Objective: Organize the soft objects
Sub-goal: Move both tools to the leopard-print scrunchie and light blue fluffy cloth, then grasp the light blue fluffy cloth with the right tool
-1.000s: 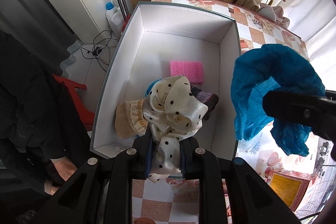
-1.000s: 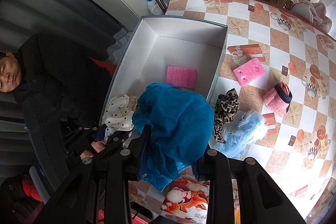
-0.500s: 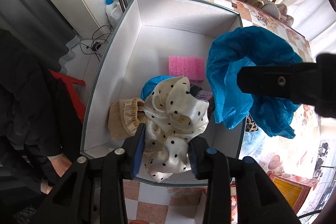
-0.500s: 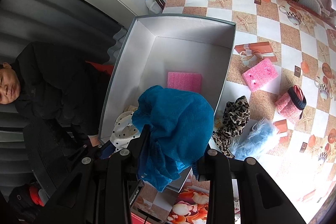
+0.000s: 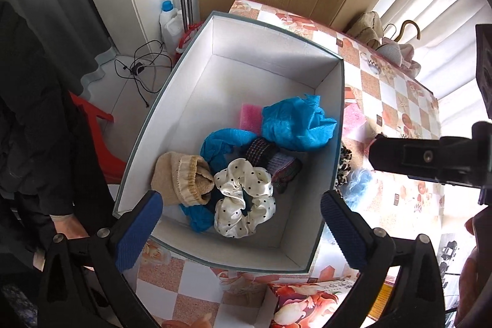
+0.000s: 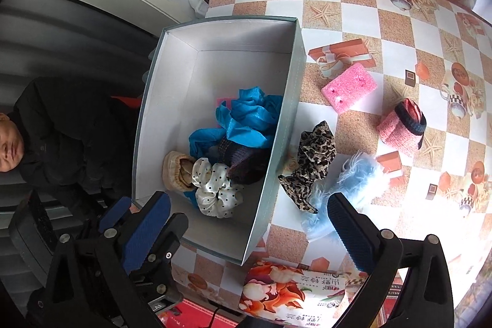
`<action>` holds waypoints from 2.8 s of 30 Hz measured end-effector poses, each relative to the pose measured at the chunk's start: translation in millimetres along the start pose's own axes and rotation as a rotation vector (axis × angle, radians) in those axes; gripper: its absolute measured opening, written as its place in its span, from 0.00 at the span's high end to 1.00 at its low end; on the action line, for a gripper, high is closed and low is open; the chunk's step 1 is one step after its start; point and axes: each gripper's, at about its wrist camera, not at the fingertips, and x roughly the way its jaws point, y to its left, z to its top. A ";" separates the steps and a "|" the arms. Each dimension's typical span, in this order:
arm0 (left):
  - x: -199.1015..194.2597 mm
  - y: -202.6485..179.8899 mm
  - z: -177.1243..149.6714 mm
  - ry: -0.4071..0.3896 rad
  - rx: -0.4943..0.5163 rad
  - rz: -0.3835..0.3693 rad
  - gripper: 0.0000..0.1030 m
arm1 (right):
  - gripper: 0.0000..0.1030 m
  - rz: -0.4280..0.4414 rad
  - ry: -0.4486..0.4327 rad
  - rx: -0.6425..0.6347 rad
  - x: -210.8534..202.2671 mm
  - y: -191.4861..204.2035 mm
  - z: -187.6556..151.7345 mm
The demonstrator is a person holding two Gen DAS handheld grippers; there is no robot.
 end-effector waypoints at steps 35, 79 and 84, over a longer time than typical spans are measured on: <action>179.1 -224.1 -19.3 0.258 0.559 0.355 0.00 | 0.00 0.040 0.145 0.465 -88.1 -275.6 -154.4; 175.4 -138.1 -28.2 0.301 0.372 0.224 0.00 | 0.00 -0.219 0.234 -0.098 88.2 -224.9 -70.5; 157.1 -154.0 -26.3 0.268 0.362 0.217 0.00 | 0.00 -0.346 0.231 0.019 74.2 -274.3 -83.5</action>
